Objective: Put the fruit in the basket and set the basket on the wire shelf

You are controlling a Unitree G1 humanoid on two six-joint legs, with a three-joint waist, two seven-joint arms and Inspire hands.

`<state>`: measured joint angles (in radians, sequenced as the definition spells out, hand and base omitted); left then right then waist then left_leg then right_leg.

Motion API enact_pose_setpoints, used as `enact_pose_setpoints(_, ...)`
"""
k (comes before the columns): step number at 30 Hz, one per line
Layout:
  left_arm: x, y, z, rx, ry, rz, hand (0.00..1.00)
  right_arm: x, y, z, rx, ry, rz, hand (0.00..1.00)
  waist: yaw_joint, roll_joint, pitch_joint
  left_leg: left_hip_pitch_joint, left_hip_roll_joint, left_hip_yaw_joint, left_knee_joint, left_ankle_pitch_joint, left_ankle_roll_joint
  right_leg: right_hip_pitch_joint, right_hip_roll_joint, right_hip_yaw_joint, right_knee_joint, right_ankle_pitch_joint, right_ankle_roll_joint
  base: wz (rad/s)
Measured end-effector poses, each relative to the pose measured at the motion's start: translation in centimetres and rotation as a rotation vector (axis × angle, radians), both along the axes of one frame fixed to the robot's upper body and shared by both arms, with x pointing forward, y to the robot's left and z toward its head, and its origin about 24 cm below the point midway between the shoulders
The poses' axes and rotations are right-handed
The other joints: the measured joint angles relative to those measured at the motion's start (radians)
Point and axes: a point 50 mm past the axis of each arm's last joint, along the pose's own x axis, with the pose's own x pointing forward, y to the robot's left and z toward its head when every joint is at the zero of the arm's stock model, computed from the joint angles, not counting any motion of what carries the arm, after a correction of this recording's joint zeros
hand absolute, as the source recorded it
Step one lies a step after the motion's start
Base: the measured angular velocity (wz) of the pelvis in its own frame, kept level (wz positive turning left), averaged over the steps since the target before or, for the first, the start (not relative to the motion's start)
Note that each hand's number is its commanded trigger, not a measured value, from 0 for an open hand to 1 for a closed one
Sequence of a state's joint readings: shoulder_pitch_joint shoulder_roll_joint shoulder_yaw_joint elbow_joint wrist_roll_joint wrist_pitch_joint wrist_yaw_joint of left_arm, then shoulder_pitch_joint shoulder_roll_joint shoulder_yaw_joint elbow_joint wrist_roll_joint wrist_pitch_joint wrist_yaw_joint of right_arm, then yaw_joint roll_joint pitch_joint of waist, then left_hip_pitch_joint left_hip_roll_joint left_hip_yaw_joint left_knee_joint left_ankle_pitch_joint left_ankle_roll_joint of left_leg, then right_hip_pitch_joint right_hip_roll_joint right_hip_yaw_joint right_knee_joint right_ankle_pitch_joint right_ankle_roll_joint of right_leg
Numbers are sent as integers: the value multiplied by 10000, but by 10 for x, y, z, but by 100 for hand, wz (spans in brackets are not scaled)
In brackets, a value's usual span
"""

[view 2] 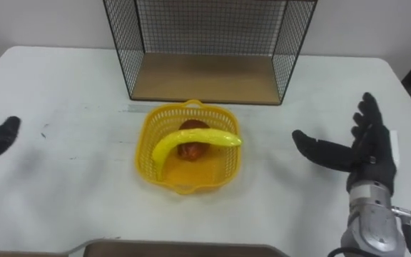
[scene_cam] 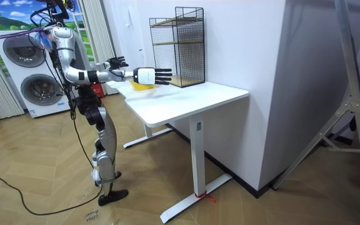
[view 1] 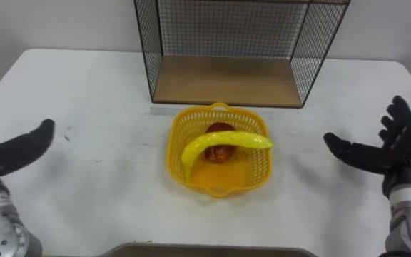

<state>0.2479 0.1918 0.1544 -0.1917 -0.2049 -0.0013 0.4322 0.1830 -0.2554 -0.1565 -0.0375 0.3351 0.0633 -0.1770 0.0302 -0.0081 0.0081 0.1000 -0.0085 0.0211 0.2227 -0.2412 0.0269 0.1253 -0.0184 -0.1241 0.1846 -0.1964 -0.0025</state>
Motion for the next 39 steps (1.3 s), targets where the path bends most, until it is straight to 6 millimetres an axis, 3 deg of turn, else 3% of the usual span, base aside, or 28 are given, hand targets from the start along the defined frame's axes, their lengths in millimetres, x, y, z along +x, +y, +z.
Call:
enact_pose_setpoints(8, 12, -22, -25, -1590, 607, -1987, 0, 2, 19, -6, 1533, -316, 880, 0, -106, -44, 51, 60, 15, 66, 16, 0, 0, 10, 21, 129, 35, 1, -1, -3)
enact_pose_setpoints(22, 15, -39, -46, -2519, 1184, -3220, 0, 5, 30, -13, 2215, -293, 1615, 0, -94, 35, 27, -57, 30, 301, -9, -1, 0, -218, 43, 344, 50, 12, 7, -4)
enact_pose_setpoints(39, 16, -47, -47, -2718, 1175, -3684, 0, 18, 45, -12, 2292, -551, 2210, 0, -224, 14, 30, -95, 40, 297, -11, 0, 1, -253, 50, 342, 36, 20, 8, 0)
